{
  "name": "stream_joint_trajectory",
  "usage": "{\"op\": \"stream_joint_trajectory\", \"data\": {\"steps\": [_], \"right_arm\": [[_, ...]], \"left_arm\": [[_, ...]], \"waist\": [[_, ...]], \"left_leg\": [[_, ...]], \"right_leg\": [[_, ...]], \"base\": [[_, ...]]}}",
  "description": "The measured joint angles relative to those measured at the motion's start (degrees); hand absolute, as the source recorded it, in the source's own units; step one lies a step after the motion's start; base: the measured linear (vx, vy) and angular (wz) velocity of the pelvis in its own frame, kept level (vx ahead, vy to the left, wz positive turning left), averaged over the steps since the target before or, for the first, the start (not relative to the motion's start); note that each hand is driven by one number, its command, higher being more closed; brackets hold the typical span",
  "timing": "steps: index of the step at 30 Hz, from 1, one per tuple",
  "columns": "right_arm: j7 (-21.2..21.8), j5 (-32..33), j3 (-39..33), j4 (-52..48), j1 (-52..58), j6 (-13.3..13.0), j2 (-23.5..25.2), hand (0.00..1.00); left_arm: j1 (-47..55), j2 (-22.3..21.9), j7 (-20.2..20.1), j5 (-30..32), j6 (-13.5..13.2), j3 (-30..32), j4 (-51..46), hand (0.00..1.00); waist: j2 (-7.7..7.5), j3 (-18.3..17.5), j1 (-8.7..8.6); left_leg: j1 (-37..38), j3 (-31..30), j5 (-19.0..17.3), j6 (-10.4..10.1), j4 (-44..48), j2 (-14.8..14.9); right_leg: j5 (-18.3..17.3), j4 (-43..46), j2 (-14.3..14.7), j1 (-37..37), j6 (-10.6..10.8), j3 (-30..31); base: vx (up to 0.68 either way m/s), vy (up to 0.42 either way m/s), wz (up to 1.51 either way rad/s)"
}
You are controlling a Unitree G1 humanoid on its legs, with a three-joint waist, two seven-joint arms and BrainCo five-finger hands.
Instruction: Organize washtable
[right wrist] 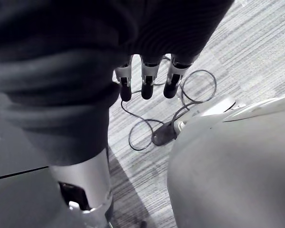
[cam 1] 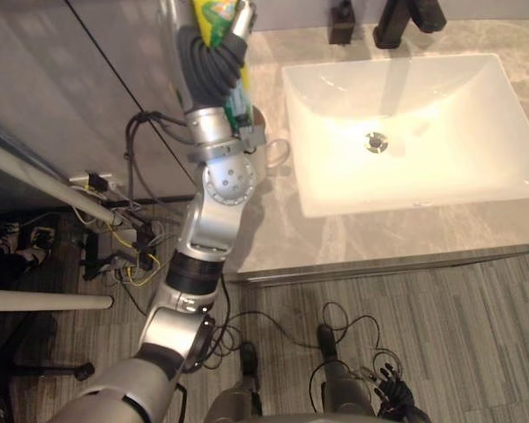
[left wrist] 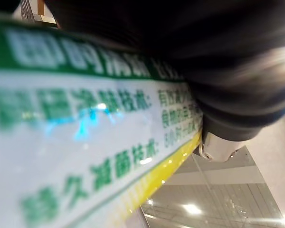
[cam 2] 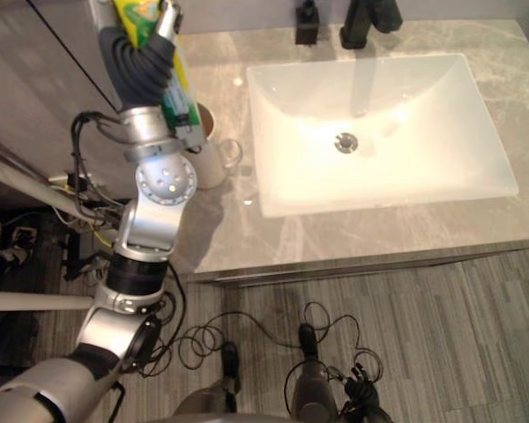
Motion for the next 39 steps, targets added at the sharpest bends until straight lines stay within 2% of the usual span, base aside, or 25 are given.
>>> {"op": "stream_joint_trajectory", "data": {"steps": [4,29,39], "right_arm": [[0.0,0.5,0.0,0.0,-0.3,-0.2,0.0,0.00],[-0.3,1.0,0.6,-0.1,-0.6,-0.6,-0.1,0.00],[-1.1,1.1,1.2,0.0,-1.6,-0.6,0.0,0.00]], "left_arm": [[0.1,0.0,0.0,0.0,0.0,0.0,0.0,1.00],[0.0,-1.0,2.2,0.0,-0.4,-1.1,-1.0,1.00],[-0.1,-1.1,2.3,0.0,-1.7,-1.3,-1.3,1.00]], "waist": [[-0.04,1.2,0.01],[-0.26,2.0,0.02],[-0.45,2.7,0.06]], "left_leg": [[-0.2,0.3,-0.1,0.2,0.1,-0.1],[-0.8,0.4,-0.1,0.2,0.4,-0.1],[-0.9,0.4,-0.1,0.2,0.4,-0.1]], "right_leg": [[0.3,0.0,0.0,-0.3,0.0,0.5],[0.4,0.0,0.0,-0.9,0.1,0.7],[0.4,0.0,0.0,-1.0,0.1,0.7]], "base": [[0.02,0.010,-0.04],[0.02,0.003,0.00],[0.00,0.000,0.00]]}}
